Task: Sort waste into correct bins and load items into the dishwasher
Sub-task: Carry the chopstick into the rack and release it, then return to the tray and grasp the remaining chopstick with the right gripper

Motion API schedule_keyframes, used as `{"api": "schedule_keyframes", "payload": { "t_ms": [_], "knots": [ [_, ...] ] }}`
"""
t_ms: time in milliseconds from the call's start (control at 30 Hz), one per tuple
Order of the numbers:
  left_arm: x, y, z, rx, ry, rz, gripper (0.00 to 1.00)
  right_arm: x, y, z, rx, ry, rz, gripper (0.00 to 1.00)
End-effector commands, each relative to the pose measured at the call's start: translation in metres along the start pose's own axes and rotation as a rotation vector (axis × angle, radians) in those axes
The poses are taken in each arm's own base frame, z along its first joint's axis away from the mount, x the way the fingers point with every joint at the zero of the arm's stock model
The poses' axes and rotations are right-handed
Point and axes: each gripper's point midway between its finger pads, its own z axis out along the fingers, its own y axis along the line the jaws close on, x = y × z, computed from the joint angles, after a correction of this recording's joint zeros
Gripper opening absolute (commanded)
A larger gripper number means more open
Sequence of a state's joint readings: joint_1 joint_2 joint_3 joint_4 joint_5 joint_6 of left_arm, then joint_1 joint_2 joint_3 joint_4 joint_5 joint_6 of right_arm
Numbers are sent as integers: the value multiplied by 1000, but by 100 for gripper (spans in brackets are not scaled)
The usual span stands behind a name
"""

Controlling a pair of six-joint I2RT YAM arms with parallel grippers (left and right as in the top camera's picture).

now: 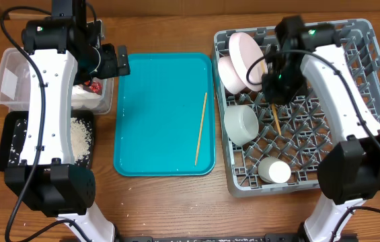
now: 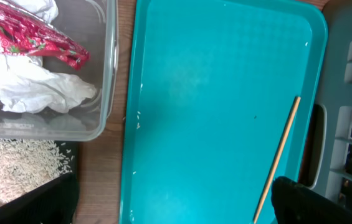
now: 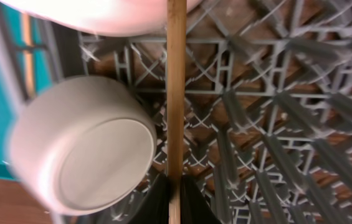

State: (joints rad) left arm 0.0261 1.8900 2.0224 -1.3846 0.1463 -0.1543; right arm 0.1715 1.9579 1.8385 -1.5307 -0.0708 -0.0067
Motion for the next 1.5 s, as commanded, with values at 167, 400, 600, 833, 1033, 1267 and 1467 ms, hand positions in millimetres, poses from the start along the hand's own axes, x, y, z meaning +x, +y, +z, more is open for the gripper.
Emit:
{"api": "schedule_keyframes", "payload": {
  "t_ms": [167, 400, 600, 833, 1033, 1267, 1467],
  "knots": [
    [-4, -5, -5, 6, -19, 15, 100, 15, -15, 9, -13, 55, 3, 24],
    [-4, -5, -5, 6, -19, 15, 100, 10, -7, -13, -40, 19, 44, 43],
    [-4, -5, -5, 6, -19, 15, 100, -14, 62, -63, -215, -151, -16, 42],
    [-4, -5, -5, 6, -19, 15, 100, -25, 144, -40, -158, -241, 94, 38],
    [-4, -5, -5, 6, -19, 15, 100, -16, 162, 17, -22, -263, 243, 31],
    [-4, -5, -5, 6, -19, 15, 100, -7, 166, 80, -30, -197, 277, 25],
    [-4, -4, -5, 6, -19, 14, 100, -1, 169, 124, -18, -93, 288, 26]
  ]
}}
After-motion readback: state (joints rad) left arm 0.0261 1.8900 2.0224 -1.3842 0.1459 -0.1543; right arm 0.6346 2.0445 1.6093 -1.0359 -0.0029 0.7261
